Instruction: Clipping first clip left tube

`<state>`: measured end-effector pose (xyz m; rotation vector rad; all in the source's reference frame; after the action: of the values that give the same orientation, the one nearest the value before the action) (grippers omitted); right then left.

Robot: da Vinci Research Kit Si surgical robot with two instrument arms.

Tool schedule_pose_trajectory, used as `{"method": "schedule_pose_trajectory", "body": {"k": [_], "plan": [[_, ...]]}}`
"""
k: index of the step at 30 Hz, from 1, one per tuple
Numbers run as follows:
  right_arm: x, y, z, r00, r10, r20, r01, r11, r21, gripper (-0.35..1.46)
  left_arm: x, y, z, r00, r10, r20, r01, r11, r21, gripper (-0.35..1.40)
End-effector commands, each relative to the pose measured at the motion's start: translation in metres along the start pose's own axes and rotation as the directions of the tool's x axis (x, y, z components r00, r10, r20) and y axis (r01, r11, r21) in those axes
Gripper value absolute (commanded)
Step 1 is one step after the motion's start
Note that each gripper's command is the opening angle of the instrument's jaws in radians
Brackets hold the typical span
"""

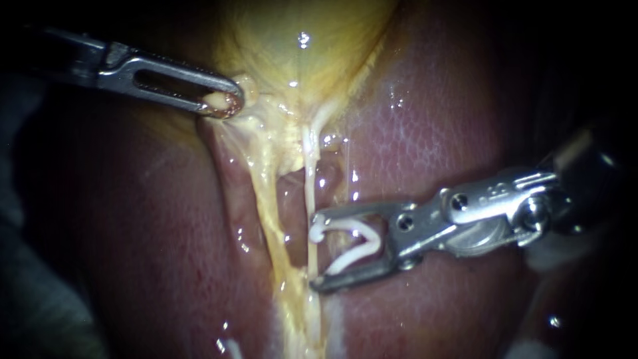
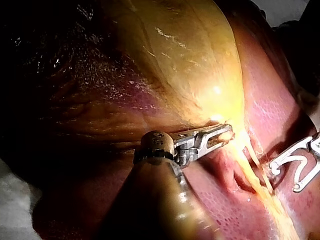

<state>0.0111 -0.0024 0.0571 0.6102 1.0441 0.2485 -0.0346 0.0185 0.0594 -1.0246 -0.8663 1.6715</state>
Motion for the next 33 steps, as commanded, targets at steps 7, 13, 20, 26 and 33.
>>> {"method": "schedule_pose_trajectory", "body": {"k": [7,13,20,26,33], "plan": [[-0.0011,0.0007,0.0017,0.998,0.059,-0.021,-0.059,0.998,0.017,0.50,-0.0001,0.0001,-0.0001,1.0000,-0.001,0.000,0.001,1.000,0.000,-0.35],[-0.0026,0.0017,0.0028,0.995,0.094,-0.015,-0.094,0.995,0.040,0.50,-0.0001,0.0001,-0.0001,1.0000,-0.001,0.000,0.001,1.000,0.000,-0.35],[-0.0046,0.0028,0.0044,0.993,0.116,-0.006,-0.115,0.992,0.060,0.50,-0.0001,0.0002,-0.0001,1.0000,-0.001,0.000,0.001,1.000,0.000,-0.35],[-0.0057,0.0039,0.0047,0.992,0.123,-0.005,-0.123,0.991,0.056,0.50,0.0000,0.0002,-0.0002,1.0000,-0.001,0.003,0.001,1.000,-0.003,-0.35],[-0.0072,0.0050,0.0050,0.993,0.122,-0.009,-0.121,0.991,0.054,0.50,0.0000,0.0003,-0.0002,1.0000,-0.002,0.002,0.002,1.000,-0.003,-0.35]]}}
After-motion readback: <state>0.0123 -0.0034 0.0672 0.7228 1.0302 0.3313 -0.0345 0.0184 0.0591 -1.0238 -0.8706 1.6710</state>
